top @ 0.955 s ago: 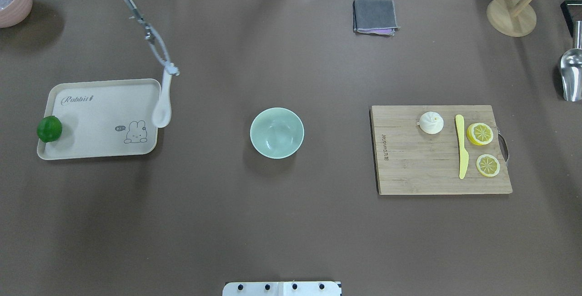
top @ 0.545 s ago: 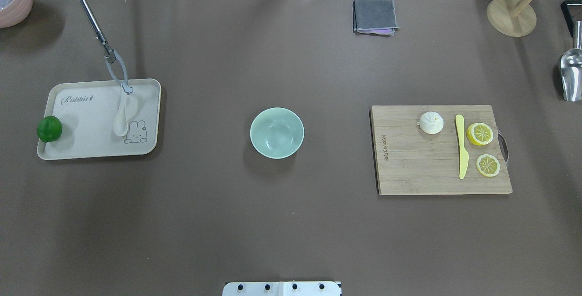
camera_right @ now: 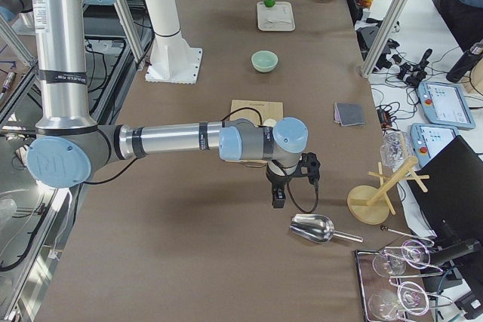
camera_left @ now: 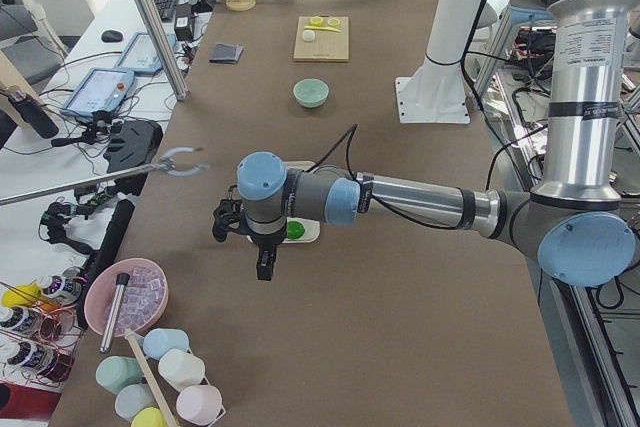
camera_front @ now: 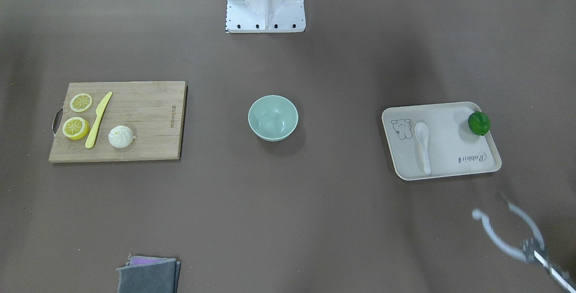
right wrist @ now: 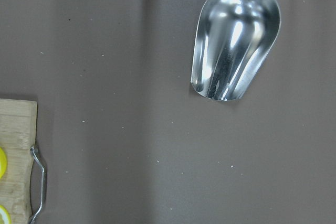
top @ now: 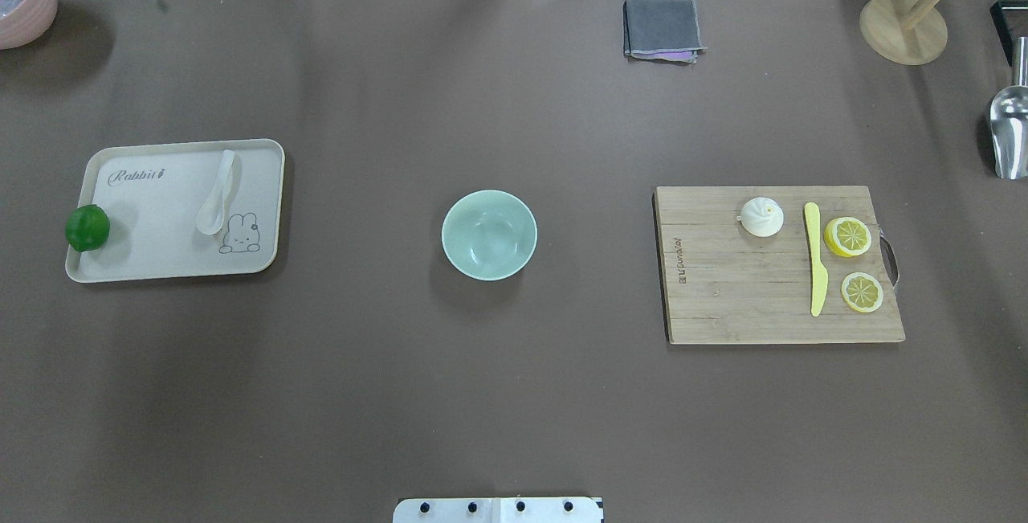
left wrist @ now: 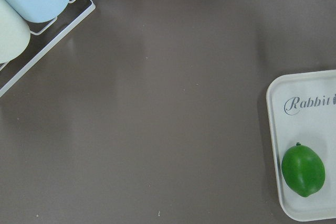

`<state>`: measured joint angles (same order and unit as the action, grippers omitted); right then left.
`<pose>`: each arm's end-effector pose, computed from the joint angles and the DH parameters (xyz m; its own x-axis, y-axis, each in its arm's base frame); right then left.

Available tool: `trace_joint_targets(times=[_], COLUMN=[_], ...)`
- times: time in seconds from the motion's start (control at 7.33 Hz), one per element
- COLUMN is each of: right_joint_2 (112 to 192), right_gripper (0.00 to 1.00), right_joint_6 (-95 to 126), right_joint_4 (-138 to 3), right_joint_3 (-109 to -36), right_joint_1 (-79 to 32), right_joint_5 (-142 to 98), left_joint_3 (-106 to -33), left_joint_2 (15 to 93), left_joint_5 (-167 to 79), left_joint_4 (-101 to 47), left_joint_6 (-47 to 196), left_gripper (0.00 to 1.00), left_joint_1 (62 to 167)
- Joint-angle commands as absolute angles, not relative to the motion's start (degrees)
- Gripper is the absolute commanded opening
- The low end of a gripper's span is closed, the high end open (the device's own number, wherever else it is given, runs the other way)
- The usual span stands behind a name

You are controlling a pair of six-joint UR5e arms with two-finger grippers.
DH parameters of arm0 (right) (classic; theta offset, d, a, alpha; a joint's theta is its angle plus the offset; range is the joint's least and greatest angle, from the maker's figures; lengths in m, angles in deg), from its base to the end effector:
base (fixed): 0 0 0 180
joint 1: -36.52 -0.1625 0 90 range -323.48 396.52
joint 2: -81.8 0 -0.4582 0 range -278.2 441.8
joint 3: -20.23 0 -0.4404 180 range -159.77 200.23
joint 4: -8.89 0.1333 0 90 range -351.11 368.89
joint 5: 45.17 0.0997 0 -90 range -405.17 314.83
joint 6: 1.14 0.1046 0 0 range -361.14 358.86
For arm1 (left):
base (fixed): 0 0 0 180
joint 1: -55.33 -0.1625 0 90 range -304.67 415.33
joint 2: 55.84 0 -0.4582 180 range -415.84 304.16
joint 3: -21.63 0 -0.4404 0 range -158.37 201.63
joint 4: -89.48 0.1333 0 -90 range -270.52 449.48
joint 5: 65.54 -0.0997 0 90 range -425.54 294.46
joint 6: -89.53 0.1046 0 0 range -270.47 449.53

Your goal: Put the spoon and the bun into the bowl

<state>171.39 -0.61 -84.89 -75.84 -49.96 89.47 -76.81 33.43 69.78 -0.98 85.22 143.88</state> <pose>0.0263 -0.5466 0.6406 0.7087 -0.0675 0.7023 0.0548 0.9977 0.0406 -0.0452 -0.5410 0.6202 0.7003 0.0441 -0.7125 0.0277 0.9957 0.0888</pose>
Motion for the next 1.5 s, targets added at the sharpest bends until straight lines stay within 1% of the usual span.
trace_joint_targets(times=[0.0, 1.23, 1.36], right_joint_2=[171.27, 170.66, 170.39], right_gripper=[1.00, 1.00, 1.00], right_joint_6=[-0.61, -0.61, -0.61], right_joint_4=[-84.81, -84.89, -84.89], right_joint_3=[-75.84, -75.83, -75.92], right_joint_1=[-49.97, -49.97, -49.88], right_joint_5=[89.48, 89.56, 89.56], left_joint_3=[-76.81, -77.25, -77.25], left_joint_2=[33.54, 33.98, 34.85], left_joint_5=[69.81, 69.81, 69.81], left_joint_4=[-1.04, -1.57, -1.66], left_joint_6=[85.22, 84.87, 84.87], left_gripper=[0.98, 0.98, 0.98], left_joint_1=[143.75, 142.69, 140.69])
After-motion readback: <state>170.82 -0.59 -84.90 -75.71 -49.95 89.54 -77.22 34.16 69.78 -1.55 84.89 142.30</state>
